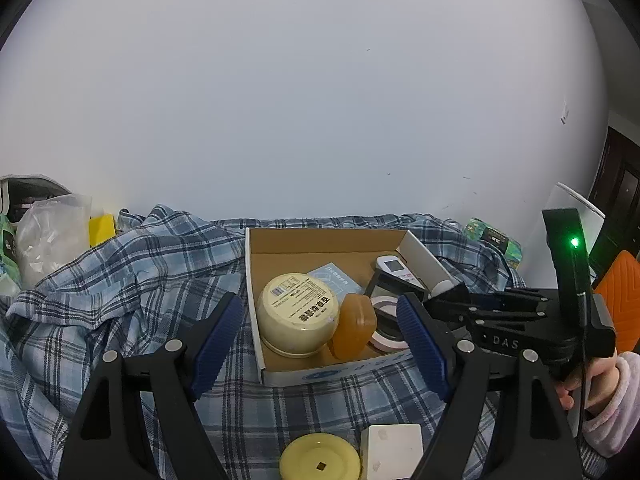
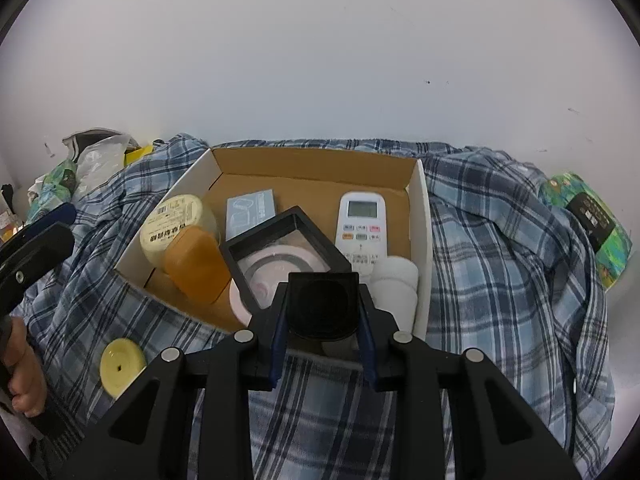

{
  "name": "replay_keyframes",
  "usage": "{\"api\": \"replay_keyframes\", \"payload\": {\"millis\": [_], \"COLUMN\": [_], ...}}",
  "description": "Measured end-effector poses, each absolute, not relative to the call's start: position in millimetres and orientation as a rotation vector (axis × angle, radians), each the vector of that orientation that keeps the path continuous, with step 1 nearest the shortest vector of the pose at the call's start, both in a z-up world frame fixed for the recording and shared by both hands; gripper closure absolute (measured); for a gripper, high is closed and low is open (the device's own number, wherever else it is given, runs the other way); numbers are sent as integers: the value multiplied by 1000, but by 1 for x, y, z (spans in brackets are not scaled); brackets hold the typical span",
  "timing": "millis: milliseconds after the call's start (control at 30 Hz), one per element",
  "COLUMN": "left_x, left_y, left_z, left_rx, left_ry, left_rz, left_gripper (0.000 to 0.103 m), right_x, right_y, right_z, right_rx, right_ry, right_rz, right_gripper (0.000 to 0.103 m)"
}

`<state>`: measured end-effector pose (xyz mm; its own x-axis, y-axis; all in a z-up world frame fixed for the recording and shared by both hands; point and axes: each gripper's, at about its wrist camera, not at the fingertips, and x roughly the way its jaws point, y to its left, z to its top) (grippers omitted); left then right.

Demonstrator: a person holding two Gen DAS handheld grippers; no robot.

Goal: Organize rigid objects
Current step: 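Lower the black cup into the box and open the right gripper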

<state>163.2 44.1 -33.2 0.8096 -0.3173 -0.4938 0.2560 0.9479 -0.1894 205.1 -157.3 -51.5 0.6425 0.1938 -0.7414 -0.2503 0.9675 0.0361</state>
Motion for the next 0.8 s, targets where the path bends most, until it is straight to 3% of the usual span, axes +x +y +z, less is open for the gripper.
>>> {"api": "replay_keyframes", "payload": {"millis": [100, 200, 400, 800], "left_x": [164, 164, 160, 122], "left_y": [44, 43, 43, 39], "left_z": [-34, -34, -32, 1], "left_rx": [-115, -116, -106, -51], "left_ry": [549, 551, 541, 450], "left_rz": [-310, -314, -308, -311], "left_gripper": [22, 22, 22, 22], "right_x": [211, 217, 220, 173], "right_y": [-154, -152, -153, -165], "right_z": [-51, -52, -43, 12], "right_rx": [-84, -84, -73, -62], "right_ry": [823, 830, 806, 675], "right_rz": [248, 238, 237, 261], "right_gripper": [73, 64, 57, 57]}}
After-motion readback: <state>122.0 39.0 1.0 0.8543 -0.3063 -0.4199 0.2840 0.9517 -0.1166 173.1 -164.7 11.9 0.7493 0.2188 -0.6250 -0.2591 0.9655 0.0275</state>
